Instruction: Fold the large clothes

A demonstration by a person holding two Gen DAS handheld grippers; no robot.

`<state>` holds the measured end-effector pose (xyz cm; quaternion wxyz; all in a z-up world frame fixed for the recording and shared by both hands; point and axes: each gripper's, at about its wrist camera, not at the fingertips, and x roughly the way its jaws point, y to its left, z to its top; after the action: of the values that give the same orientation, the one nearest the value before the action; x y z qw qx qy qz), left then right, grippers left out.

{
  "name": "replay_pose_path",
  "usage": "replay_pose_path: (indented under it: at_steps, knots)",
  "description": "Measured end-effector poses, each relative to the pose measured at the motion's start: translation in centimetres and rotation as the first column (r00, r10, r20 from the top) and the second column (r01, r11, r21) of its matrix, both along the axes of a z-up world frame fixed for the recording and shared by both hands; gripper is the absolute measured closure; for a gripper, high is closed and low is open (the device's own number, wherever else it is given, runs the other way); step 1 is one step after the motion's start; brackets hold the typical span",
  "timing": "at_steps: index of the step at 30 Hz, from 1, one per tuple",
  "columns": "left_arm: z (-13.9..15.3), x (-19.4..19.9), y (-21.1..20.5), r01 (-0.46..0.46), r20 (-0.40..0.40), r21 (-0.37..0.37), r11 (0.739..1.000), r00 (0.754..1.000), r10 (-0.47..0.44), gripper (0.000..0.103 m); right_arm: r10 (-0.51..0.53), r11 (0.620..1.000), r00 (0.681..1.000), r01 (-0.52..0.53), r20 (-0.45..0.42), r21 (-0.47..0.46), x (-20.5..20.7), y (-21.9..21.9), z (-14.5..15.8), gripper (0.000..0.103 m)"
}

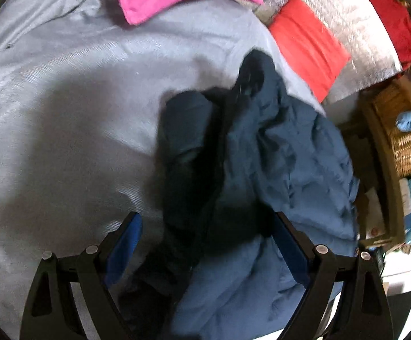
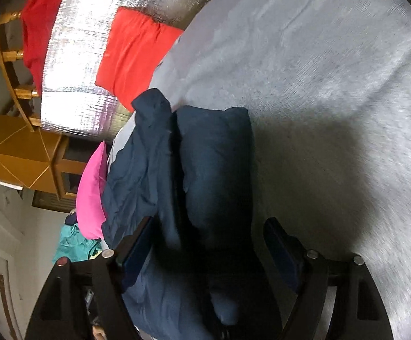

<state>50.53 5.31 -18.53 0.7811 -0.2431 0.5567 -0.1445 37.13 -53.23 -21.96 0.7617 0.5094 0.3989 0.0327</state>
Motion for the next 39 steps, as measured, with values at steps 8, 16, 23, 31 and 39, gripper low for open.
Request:
replay_pose_path:
  at_steps: [8,16,23,31,39]
  knots:
    - [-1.6,0.3,-1.0,0.007,-0.042,-0.109,0.994,0.999,-0.012,0.011,0.011,1.0,1.0,-0.011,0.02,0.012,1.1,1.7,-0.2,0.015]
    - [0.2,-0.5,-2.4,0.031,0.059,-0.096,0.995,0.998,-0.025,0.031,-0.007,0.999,0.997,0.011,0.079,-0.04,1.2,4.2,2.1,0.054]
    - [0.5,-1.0,-3.6,0.077,0.061,0.019,0.997,0.995,-0.078,0.031,-0.006,0.993,0.992,0.02,0.123,-0.114,1.1,4.8,3.7,0.056]
    - [0.9,-1.2,-3.2,0.028,0.031,0.084,0.996,0.999,-0.031,0.025,-0.031,0.997,0.998,0.035,0.053,-0.067,1.0,3.9,2.4,0.026]
    - [5.9,-3.9,-5.1,-0.002,0.244,0.321,0.947,0.966,-0.081,0.025,-0.049,0.996,0.998,0.052,0.045,-0.067,-0.3,2.8,2.7,0.025]
